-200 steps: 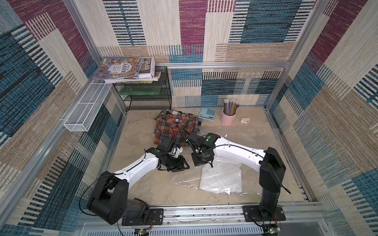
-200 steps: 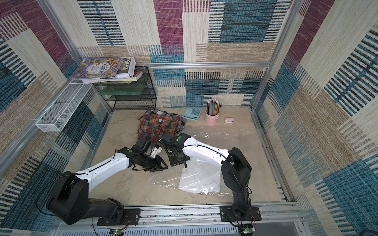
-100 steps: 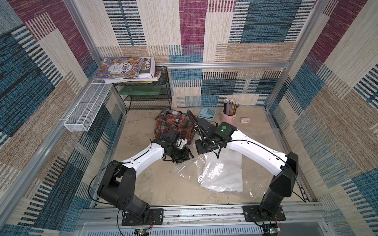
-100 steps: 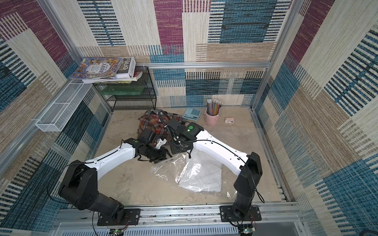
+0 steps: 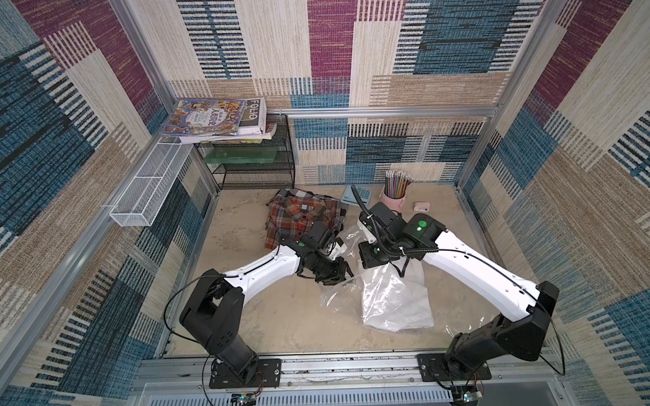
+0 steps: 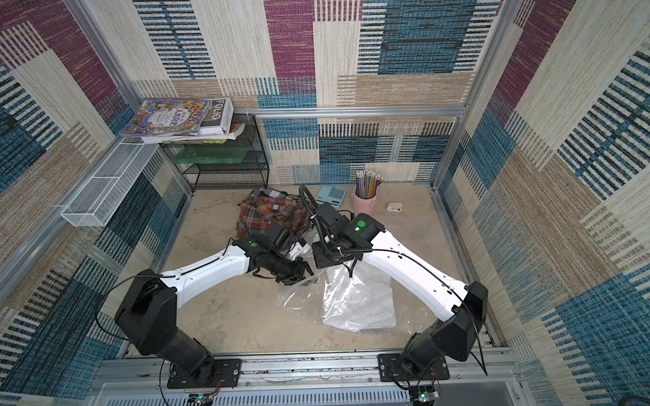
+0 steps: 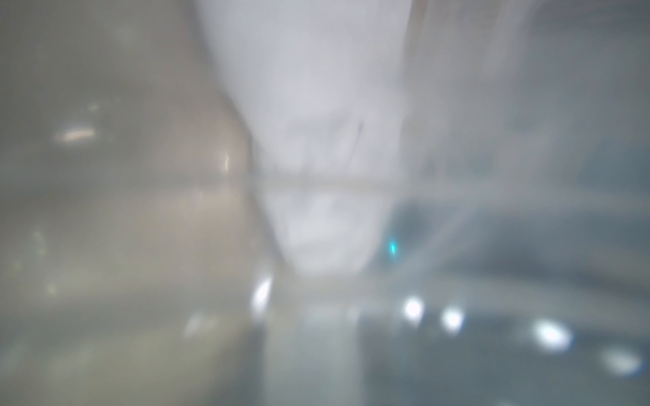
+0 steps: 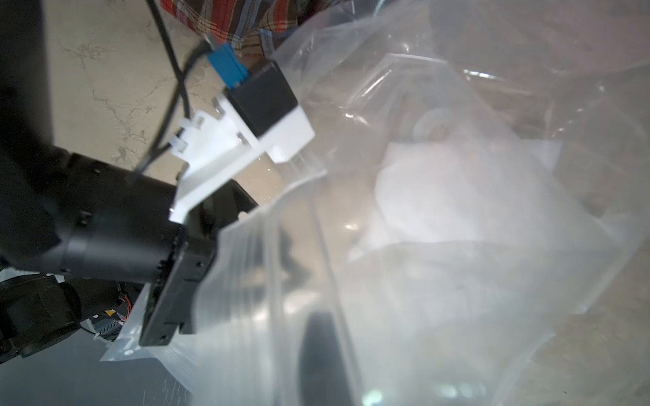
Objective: Take the shirt out of the vacuum bag
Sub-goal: Open the vacuum bag at the center of the board, then take out the shirt from the vacuum bag.
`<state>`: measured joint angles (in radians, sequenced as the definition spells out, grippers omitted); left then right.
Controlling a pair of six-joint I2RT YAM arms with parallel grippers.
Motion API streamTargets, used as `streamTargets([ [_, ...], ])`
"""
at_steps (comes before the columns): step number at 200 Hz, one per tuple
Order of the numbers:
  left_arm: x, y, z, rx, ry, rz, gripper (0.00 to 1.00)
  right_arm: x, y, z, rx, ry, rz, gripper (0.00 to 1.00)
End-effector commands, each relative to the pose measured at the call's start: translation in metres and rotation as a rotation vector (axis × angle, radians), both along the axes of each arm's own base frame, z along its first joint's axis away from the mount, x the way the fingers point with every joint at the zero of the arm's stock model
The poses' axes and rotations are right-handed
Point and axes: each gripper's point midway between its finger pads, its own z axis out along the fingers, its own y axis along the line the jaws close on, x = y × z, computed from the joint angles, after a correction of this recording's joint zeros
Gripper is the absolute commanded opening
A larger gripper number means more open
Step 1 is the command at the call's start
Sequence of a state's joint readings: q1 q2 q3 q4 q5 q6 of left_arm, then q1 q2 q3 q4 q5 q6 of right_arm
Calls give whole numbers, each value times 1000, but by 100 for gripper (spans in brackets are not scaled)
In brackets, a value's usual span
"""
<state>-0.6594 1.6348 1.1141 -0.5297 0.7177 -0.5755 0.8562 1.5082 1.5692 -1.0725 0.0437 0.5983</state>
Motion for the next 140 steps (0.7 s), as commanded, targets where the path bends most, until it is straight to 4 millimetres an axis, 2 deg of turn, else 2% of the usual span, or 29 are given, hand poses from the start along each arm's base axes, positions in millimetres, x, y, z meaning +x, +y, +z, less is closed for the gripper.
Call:
streamTargets([
  [1,-13,-2,-21,50,36,-32,45,8,17,7,90,-24,32,0],
  [9,-12,-4,-29,57,45,-14,49,9,18,5,89,-21,31,0],
  [29,-4,-20,-35,20,37,23,64,10,19,-1,77,-4,29,0],
  [53,4,-34,-41,53,12,38,74,10,22,-3,87,4,29,0],
  [81,13,-36,-54,88,30,100,78,9,25,-5,109,15,28,0],
  [115,25,-25,-80,187,27,210,79,7,27,-6,129,26,29,0],
  [140,37,-23,-87,204,15,308,81,6,32,-4,165,31,31,0],
])
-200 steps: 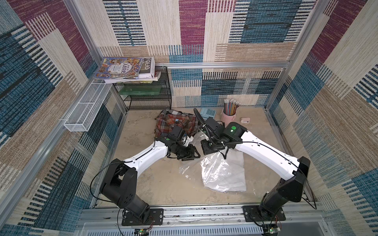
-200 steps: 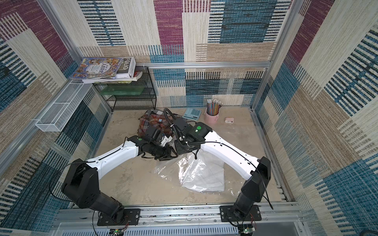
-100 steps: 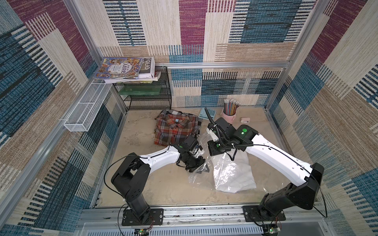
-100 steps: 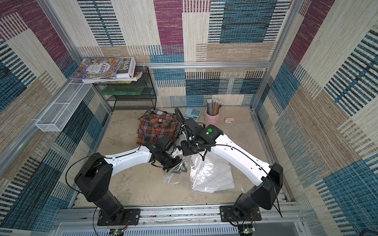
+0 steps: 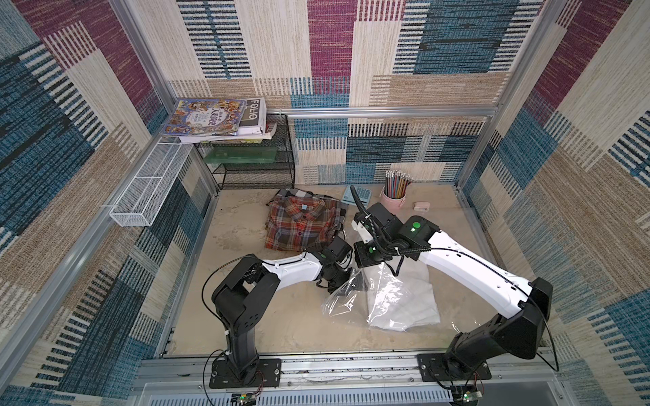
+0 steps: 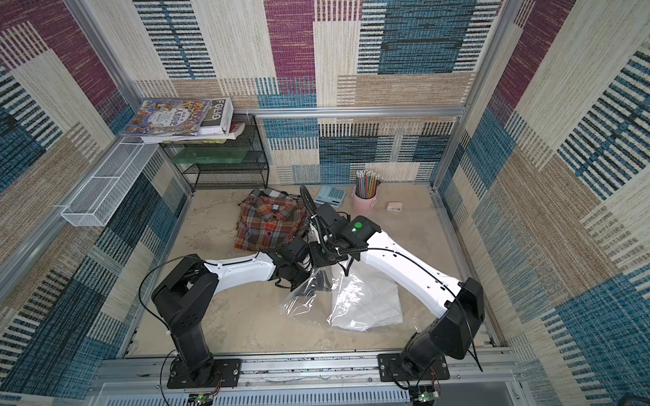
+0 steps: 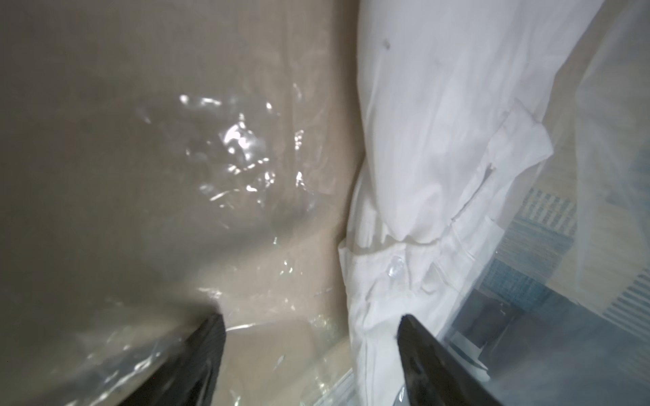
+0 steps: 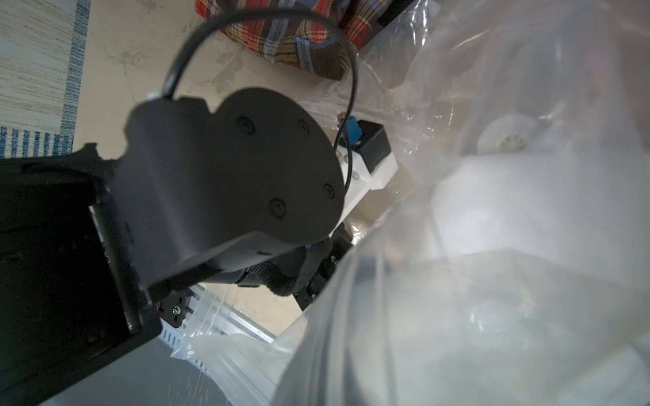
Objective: Take the shirt out of the vacuum bag
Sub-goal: Take out the shirt from the vacuum bag.
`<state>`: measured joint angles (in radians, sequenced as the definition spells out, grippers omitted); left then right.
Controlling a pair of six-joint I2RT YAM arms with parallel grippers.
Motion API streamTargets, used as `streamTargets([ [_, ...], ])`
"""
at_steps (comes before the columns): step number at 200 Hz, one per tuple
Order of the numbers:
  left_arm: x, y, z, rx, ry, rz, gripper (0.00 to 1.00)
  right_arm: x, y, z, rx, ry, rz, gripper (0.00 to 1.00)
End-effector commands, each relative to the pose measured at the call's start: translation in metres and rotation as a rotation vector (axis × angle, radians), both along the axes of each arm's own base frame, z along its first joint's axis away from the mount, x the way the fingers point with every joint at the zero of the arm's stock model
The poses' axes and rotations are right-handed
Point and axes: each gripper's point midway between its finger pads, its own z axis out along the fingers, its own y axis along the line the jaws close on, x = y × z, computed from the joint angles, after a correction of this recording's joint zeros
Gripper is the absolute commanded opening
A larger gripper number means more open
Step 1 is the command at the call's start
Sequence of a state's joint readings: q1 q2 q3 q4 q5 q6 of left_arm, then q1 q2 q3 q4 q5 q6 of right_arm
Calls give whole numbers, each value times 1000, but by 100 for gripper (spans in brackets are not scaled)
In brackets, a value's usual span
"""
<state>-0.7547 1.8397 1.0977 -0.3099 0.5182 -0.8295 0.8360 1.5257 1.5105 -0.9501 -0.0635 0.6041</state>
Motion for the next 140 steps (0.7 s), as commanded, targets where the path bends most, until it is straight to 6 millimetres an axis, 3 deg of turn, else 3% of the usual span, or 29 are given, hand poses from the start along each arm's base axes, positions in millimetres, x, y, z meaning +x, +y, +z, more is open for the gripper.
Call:
streamTargets([
  [1,20,4,-8,46,-46,130,81,1,10,9,67,-10,3,0],
  [48,41,-3,-1,16,-88,249,83,-1,15,7,103,2,2,0],
  [78,51,-3,-14,55,-60,327,83,-4,17,5,120,10,5,0],
  [125,66,-34,-24,3,-27,364,82,-2,20,0,124,15,8,0],
  [140,64,-36,-34,29,-2,370,79,-2,20,-1,123,18,9,0],
])
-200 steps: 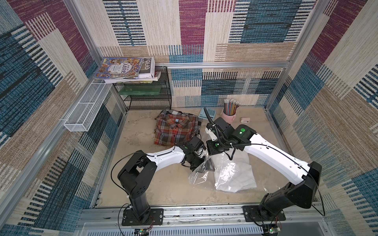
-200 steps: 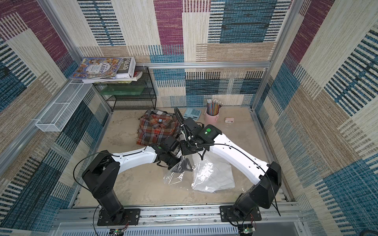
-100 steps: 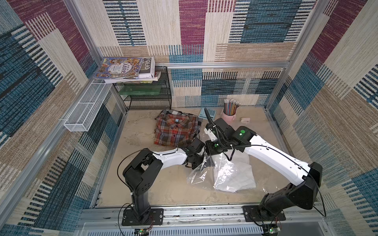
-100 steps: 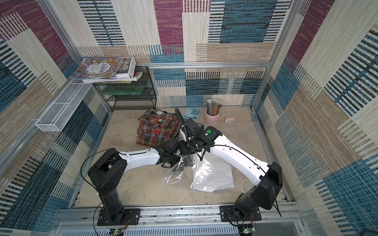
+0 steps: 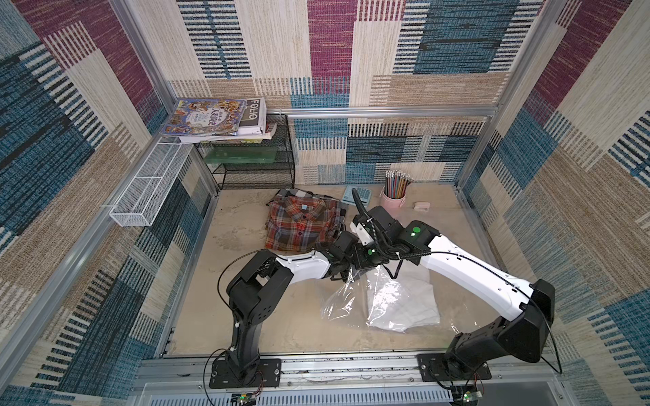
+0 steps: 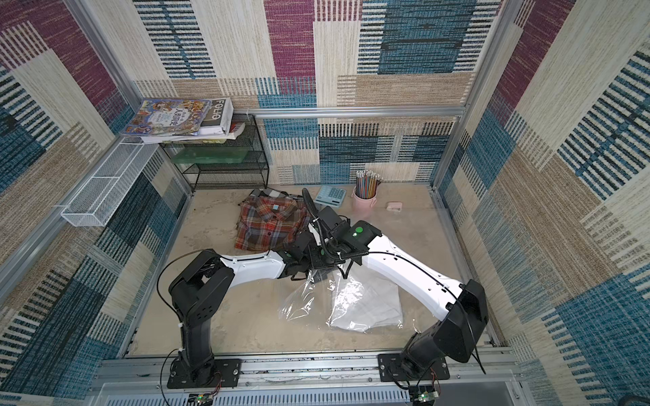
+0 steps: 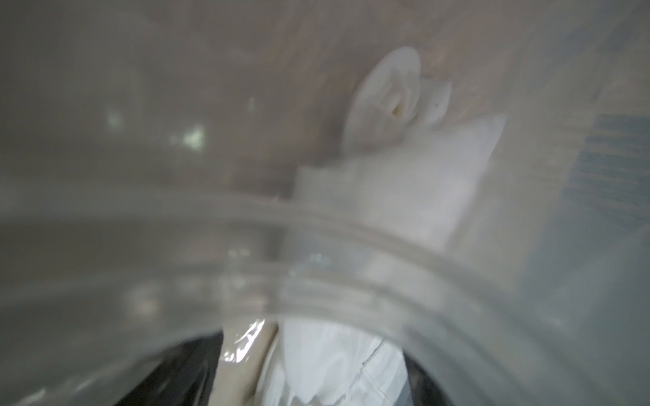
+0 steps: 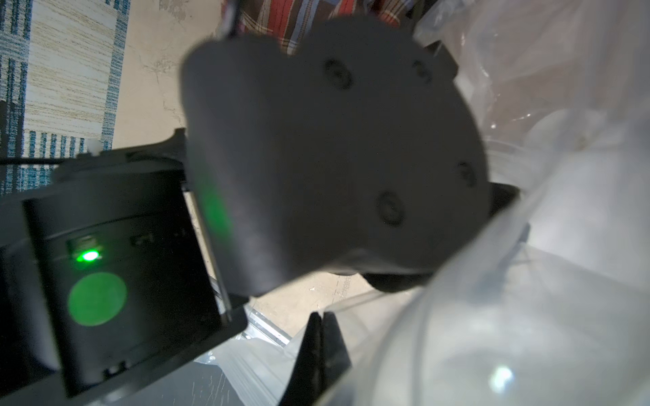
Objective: Take the shirt out of the vacuum bag
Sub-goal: Take out the shirt from the vacuum bag.
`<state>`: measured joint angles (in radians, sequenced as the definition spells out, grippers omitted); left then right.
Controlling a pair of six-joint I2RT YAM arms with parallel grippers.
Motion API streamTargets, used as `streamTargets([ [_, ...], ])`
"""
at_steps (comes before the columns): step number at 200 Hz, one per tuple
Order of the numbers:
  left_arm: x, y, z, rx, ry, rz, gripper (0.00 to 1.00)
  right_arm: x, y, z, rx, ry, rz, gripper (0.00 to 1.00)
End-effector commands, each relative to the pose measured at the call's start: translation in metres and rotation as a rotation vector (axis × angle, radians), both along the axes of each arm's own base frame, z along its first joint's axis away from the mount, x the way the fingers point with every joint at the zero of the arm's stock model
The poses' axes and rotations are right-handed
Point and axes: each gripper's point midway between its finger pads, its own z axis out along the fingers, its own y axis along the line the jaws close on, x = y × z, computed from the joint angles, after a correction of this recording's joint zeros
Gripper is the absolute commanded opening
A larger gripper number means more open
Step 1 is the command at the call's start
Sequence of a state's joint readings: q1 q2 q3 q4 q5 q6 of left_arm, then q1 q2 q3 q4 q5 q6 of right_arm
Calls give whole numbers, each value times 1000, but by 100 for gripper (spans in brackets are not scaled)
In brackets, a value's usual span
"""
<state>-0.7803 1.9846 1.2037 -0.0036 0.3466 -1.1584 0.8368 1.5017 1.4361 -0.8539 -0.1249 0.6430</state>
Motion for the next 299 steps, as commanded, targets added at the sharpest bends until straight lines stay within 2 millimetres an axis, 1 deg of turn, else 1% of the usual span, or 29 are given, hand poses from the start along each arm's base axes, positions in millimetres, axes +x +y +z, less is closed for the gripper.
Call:
streamTargets([
  [1,-9,14,-36,113,99,54,79,2,9,5,44,-8,9,0],
  [26,-14,18,-50,125,133,73,70,1,9,5,50,-9,9,0],
  [38,-15,20,-54,133,142,77,61,1,10,5,55,-8,12,0],
  [46,-15,20,-56,136,145,77,53,1,10,4,53,-8,12,0],
  [55,-16,19,-58,134,149,71,44,1,10,4,54,-9,11,0],
  [62,-16,18,-58,133,154,69,34,1,9,3,51,-9,10,0],
  [66,-17,18,-59,136,156,66,26,1,8,3,52,-9,8,0],
  [72,-17,19,-59,141,159,65,10,1,8,3,51,-9,8,0],
  [78,-17,20,-58,151,160,63,0,0,7,3,51,-10,7,0],
  [94,-15,22,-55,162,148,57,0,1,4,4,52,-14,2,0],
  [117,-10,20,-44,139,119,45,0,2,-3,2,55,-17,-15,0],
  [134,-10,22,-30,150,82,23,0,8,-17,-2,54,-9,-55,0],
  [149,-11,29,-19,158,61,10,0,15,-32,-6,70,2,-98,0],
  [177,-13,47,-10,162,48,28,0,29,-60,-14,91,12,-180,0],
  [193,-15,61,-11,183,51,44,0,35,-75,-22,70,23,-222,0],
  [195,-14,62,-9,179,46,47,0,36,-77,-23,67,26,-227,0],
  [206,-17,73,-14,188,61,68,0,38,-83,-26,61,31,-244,0],
  [207,-16,73,-12,184,58,71,0,38,-84,-27,60,32,-247,0],
  [213,-18,79,-14,187,65,84,0,38,-86,-29,54,32,-253,0],
  [214,-19,81,-17,192,71,86,0,38,-87,-29,54,32,-253,0],
  [215,-19,81,-15,187,68,88,0,39,-87,-29,54,33,-255,0],
  [246,-25,112,-19,187,87,163,0,38,-96,-40,25,43,-271,0],
  [272,-28,131,-6,174,66,212,0,33,-106,-56,-15,65,-289,0],
  [299,-35,148,5,171,54,242,0,32,-112,-60,-20,55,-312,0],
])
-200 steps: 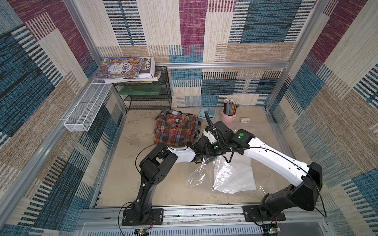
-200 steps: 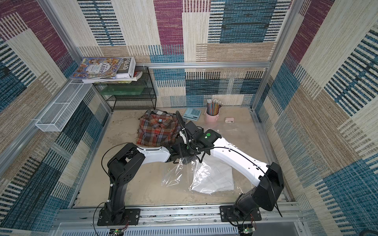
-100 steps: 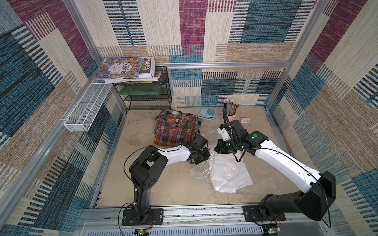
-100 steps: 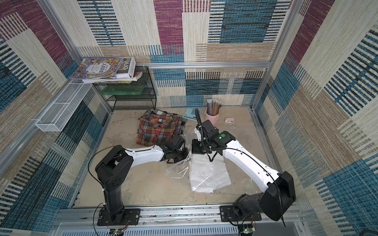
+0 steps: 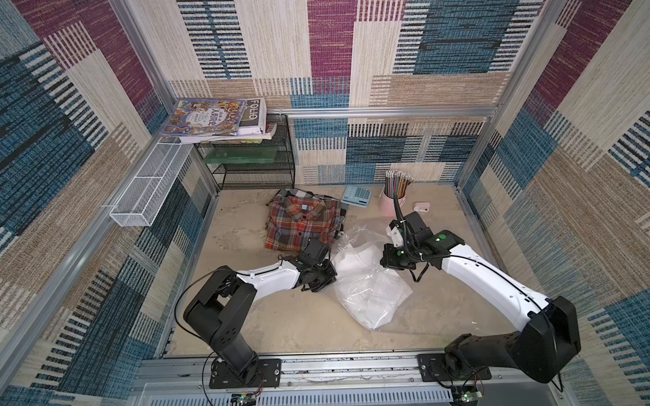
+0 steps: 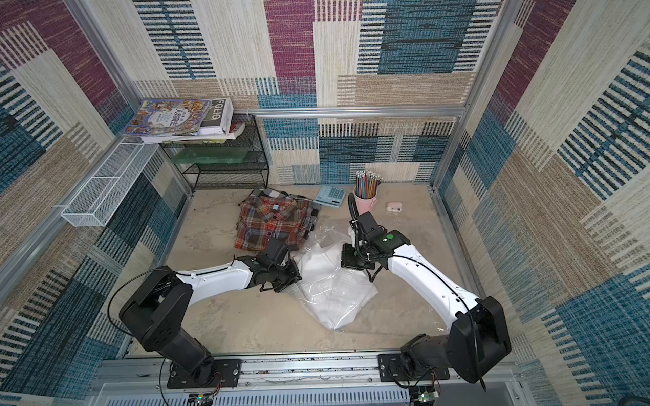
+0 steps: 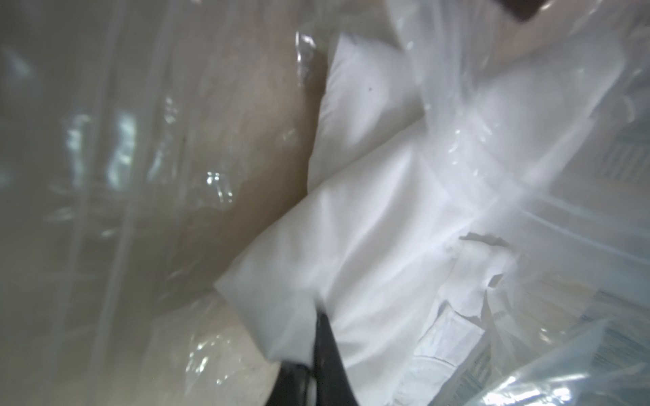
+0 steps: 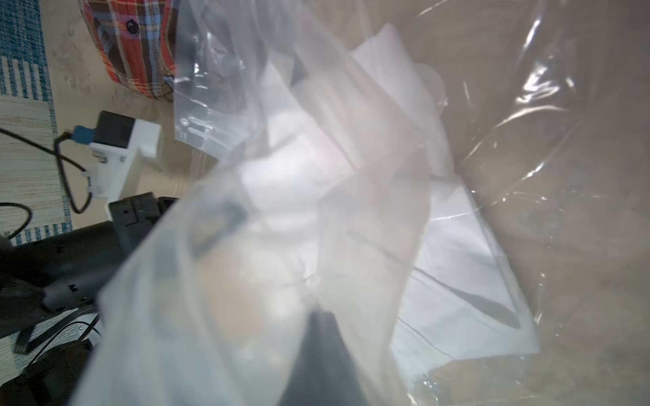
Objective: Take the shirt out of the vacuum bag
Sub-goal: Take out the shirt from the vacuum bag.
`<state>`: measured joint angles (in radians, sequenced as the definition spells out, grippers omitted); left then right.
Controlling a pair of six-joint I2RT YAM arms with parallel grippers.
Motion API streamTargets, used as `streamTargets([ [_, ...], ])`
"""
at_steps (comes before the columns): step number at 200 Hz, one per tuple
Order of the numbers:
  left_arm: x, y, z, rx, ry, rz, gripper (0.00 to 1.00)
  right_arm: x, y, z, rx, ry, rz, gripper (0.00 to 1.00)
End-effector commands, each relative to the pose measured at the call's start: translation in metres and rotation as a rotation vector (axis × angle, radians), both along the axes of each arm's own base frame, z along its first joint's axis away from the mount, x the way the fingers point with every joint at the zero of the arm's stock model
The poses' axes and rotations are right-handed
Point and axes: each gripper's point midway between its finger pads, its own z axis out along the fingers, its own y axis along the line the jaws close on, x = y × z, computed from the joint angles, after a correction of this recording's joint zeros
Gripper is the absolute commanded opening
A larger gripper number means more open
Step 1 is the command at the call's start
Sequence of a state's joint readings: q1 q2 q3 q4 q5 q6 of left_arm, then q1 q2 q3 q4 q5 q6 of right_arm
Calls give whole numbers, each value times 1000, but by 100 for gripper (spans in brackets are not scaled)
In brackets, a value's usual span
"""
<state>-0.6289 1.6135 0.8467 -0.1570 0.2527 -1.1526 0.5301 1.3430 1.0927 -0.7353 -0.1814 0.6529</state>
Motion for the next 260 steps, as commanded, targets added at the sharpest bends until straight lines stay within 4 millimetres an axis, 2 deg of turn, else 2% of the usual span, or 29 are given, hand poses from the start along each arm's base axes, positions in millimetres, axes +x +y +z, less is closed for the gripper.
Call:
streamTargets([
  [1,-5,16,4,23,-2,39,0,3,-8,-1,-25,-28,-26,0],
  [12,-9,24,7,29,-8,55,0,4,-10,-1,-28,-35,-35,1],
  [22,-13,32,8,33,-12,78,0,5,-12,-3,-32,-35,-38,7],
  [27,-14,37,9,31,-15,89,0,6,-12,-4,-31,-36,-42,14],
  [47,-19,55,15,41,-30,127,0,6,-11,-7,-21,-42,-36,61],
  [59,-21,65,17,45,-31,142,0,7,-12,-8,-17,-54,-45,80],
  [71,-23,72,19,46,-38,158,0,8,-14,-10,-11,-61,-59,91],
  [90,-29,87,19,63,-38,188,0,9,-12,-7,27,-84,-58,99],
  [96,-32,92,18,67,-39,198,0,10,-12,-7,37,-92,-56,96],
  [123,-43,123,15,83,-38,285,0,11,-17,-11,49,-95,-73,96],
  [153,-50,159,23,100,-59,376,0,12,-26,-19,63,-79,-100,96],
  [190,-59,184,22,120,-41,455,0,13,-33,-24,62,-74,-115,96],
  [205,-56,186,27,98,-62,474,0,12,-45,-33,20,-46,-155,96],
  [231,-50,167,40,10,-60,417,0,16,-60,-29,34,-65,-213,96],
  [248,-47,157,45,-29,-65,396,0,26,-59,-6,101,-139,-211,96],
  [260,-46,155,50,-23,-78,384,0,34,-46,23,193,-230,-153,96],
])
